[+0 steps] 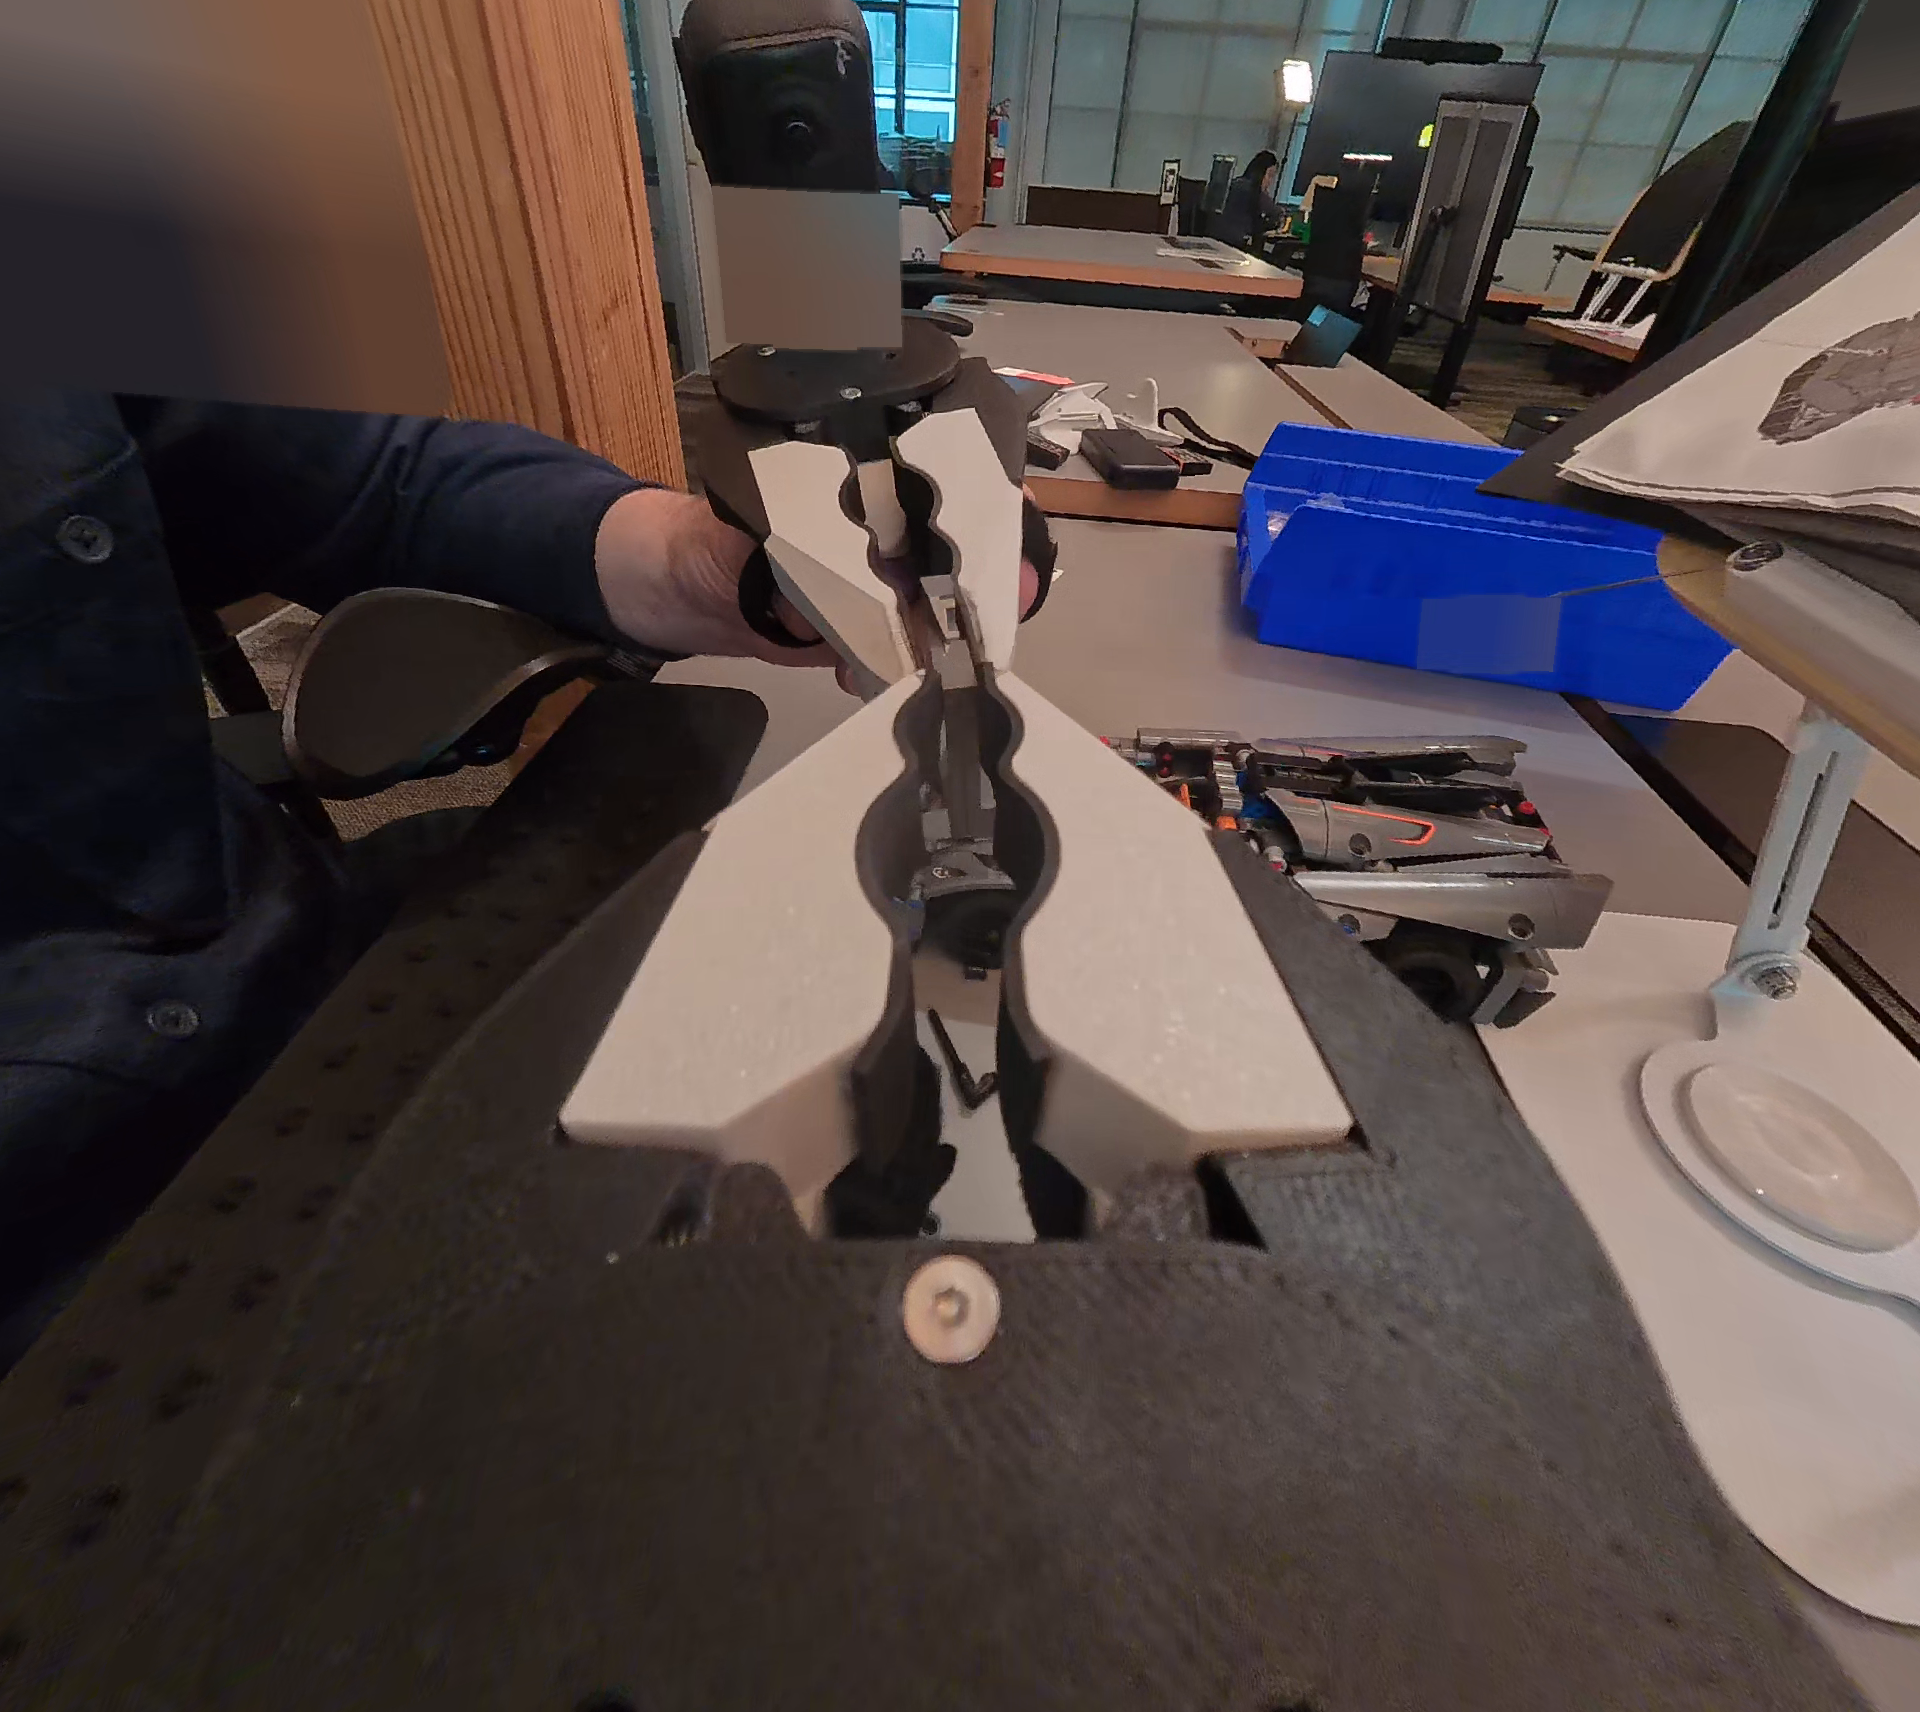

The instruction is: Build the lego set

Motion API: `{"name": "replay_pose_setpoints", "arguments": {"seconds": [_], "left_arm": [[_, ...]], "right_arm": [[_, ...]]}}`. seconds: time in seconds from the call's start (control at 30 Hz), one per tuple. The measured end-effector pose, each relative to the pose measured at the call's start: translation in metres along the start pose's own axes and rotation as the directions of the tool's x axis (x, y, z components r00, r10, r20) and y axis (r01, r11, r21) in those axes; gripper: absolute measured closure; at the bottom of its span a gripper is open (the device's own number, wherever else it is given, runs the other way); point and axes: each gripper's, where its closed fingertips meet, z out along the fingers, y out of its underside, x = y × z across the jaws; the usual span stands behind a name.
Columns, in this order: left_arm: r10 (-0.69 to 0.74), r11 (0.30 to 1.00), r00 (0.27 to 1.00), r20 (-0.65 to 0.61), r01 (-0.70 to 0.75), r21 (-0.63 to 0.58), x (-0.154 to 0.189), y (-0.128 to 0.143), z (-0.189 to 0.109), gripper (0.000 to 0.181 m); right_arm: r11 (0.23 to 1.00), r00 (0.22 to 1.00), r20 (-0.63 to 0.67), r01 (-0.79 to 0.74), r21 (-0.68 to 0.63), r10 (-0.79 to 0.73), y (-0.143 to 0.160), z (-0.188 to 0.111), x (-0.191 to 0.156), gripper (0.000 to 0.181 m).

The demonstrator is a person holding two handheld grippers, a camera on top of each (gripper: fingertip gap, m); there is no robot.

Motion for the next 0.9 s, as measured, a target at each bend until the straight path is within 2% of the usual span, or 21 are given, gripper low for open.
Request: {"name": "replay_pose_setpoints", "arguments": {"seconds": [0.23,0.43,0.63,0.9], "left_arm": [[0.013,1.000,1.000,0.006,-0.013,0.004,0.0009,-0.0010,0.0002,0.174],[0.007,1.000,1.000,0.022,-0.008,0.006,-0.0020,-0.0010,-0.0003,0.166],[0.025,1.000,0.999,0.026,-0.025,0.002,-0.0013,0.0001,-0.0008,0.174],[0.039,0.999,0.999,0.030,-0.039,0.021,-0.0007,-0.0038,-0.0030,0.173]], "right_arm": [[1.000,1.000,0.008,-0.015,0.006,0.015,-0.0005,0.0001,-0.0011,0.177],[0.999,1.000,0.007,-0.031,0.014,0.031,0.0000,0.0005,0.0003,0.178],[0.999,0.999,0.005,-0.034,0.017,0.034,0.0008,0.0002,0.0014,0.178],[0.999,0.999,0.014,-0.039,0.018,0.039,0.0008,0.0001,0.0006,0.177]]}}
